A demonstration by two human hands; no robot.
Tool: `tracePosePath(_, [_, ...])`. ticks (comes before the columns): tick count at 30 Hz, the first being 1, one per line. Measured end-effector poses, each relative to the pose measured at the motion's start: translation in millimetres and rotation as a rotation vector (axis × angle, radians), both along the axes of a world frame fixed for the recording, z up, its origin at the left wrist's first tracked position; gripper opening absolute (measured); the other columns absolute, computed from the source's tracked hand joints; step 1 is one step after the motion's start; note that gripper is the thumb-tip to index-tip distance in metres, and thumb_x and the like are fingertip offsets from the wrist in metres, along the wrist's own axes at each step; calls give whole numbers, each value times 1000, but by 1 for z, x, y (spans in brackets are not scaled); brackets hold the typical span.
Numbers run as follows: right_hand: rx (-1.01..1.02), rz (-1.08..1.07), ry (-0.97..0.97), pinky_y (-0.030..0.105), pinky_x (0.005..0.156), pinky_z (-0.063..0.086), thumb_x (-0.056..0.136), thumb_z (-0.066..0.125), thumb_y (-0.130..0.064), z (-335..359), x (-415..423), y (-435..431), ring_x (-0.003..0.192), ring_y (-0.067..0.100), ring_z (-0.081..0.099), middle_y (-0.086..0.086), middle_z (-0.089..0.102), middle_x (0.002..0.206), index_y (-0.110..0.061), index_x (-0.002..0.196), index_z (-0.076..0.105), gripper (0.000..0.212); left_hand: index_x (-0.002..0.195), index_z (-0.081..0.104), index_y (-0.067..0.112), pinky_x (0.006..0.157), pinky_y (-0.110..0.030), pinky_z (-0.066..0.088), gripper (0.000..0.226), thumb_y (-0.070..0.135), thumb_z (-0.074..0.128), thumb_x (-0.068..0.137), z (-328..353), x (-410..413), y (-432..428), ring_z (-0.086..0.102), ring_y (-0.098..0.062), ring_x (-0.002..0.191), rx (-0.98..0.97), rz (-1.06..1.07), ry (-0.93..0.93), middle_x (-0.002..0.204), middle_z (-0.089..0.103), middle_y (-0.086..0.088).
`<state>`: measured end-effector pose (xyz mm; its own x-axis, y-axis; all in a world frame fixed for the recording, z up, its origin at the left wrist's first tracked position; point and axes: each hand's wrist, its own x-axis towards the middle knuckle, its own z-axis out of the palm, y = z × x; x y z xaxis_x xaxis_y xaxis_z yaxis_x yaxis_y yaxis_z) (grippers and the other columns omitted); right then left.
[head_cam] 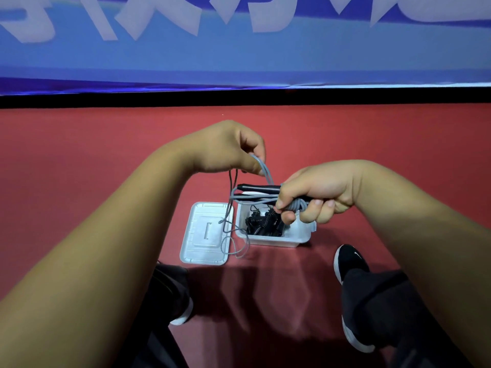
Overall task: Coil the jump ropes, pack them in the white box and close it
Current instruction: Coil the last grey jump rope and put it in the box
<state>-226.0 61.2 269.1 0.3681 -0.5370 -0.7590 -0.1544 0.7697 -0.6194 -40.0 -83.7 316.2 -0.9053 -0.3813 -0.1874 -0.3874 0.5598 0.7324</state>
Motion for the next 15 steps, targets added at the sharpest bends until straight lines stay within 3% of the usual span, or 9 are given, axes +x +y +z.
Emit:
tracePosePath(3, [-89, -165, 239, 19, 47, 10, 97, 57, -15, -14, -3, -8, 52, 10, 21, 7, 62, 80, -10, 105, 51, 11, 93, 78, 23, 73, -27, 50, 3, 24, 79, 91, 1, 0, 0, 67, -11, 75, -194, -7, -59, 81, 75, 6])
tracePosePath(6, [-153, -231, 392, 25, 52, 13, 88, 62, -22, -24, -5, -14, 57, 15, 23, 8, 59, 87, -12, 104, 56, 19, 106, 78, 30, 74, -23, 51, 12, 27, 71, 96, -3, 2, 4, 67, -4, 83, -311, 1, -133, 87, 75, 13])
tracePosePath(8, [-170, -261, 412, 26, 52, 15, 82, 66, -26, -27, -4, -16, 59, 17, 24, 12, 50, 92, -13, 100, 59, 23, 107, 78, 31, 67, -15, 46, 14, 25, 71, 96, -8, 4, 7, 64, 4, 76, -296, 26, -139, 83, 74, 15])
tracePosePath(10, [-210, -345, 386, 23, 46, 18, 88, 64, -21, -28, -2, -17, 56, 16, 24, 13, 46, 89, -12, 101, 59, 17, 104, 79, 29, 62, -11, 46, 13, 22, 75, 94, -12, 5, 7, 62, 5, 64, -235, 77, -128, 77, 73, 11])
tracePosePath(15, [-298, -559, 250, 18, 40, 17, 98, 57, -12, -23, 4, -24, 48, 9, 25, 0, 50, 65, -11, 110, 57, 11, 89, 74, 12, 66, -33, 63, 13, 17, 85, 87, -18, 4, 6, 72, -17, 62, -134, 219, -125, 73, 76, -6])
